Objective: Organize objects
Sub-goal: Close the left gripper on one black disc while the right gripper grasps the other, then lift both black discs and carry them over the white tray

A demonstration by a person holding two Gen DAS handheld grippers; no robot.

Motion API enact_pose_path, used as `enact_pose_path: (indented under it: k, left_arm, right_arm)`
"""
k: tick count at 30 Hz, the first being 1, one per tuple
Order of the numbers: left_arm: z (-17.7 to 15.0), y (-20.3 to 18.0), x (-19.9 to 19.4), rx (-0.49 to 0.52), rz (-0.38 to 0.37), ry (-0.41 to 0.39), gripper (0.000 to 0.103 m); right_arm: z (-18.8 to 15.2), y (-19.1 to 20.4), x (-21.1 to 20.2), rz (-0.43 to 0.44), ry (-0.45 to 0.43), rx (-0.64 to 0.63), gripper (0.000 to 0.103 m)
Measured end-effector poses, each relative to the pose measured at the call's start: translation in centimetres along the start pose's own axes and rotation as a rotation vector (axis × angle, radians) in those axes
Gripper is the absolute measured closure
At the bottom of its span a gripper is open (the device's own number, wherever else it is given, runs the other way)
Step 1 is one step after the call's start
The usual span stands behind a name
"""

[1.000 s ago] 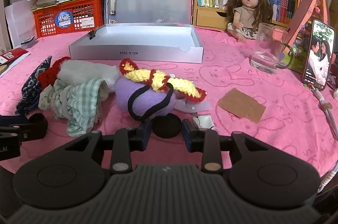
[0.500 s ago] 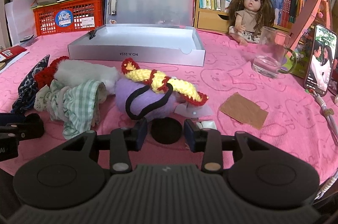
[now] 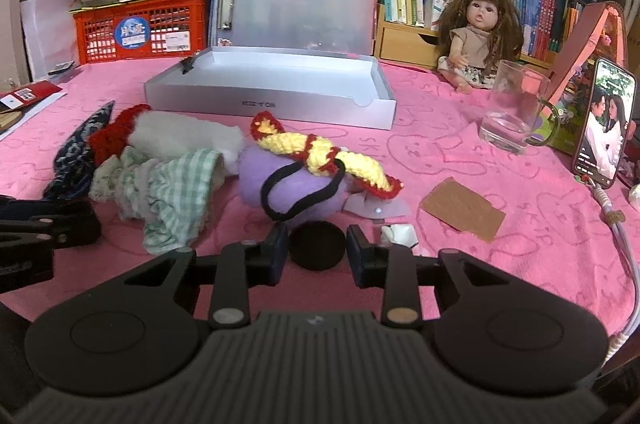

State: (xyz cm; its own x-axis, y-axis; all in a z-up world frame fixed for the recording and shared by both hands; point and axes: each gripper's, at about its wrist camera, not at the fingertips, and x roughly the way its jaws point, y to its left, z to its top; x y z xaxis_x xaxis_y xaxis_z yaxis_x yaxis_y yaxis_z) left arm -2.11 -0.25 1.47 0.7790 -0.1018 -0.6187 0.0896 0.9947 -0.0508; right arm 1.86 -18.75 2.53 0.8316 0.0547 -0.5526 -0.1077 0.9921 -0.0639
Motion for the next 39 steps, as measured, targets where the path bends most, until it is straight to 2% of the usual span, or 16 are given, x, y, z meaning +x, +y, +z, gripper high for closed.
enact_pose_path:
  k: [6, 12, 23, 30, 39]
  left_arm:
    - [0.2, -0.1, -0.7, -0.009, -0.01, -0.012, 0.073]
    - [1.3, -0.2, -2.0, -0.001, -0.012, -0.064, 0.073]
    - [4.6, 0.4, -3.1, -0.015, -0.041, -0.129, 0.073]
    - [7.9, 1.1, -1.8, -0.039, -0.063, -0.124, 0.073]
    - [11.2, 1.3, 1.1, -0.056, -0.073, -0.112, 0.073]
  right_arm:
    - [0.2, 0.6, -1.3, 0.023, -0.022, -0.012, 0.066]
    - [0.9, 0.6, -2.7, 0.053, -0.06, -0.003, 0.066]
    - [3.5, -0.7, -4.4, 0.1, -0.132, 0.03, 0.066]
    - [5.4, -1.6, -3.8, 0.115, -0.15, 0.058, 0.066]
    - [7.0, -2.5, -1.0, 0.143, -0.117, 0.105, 0.066]
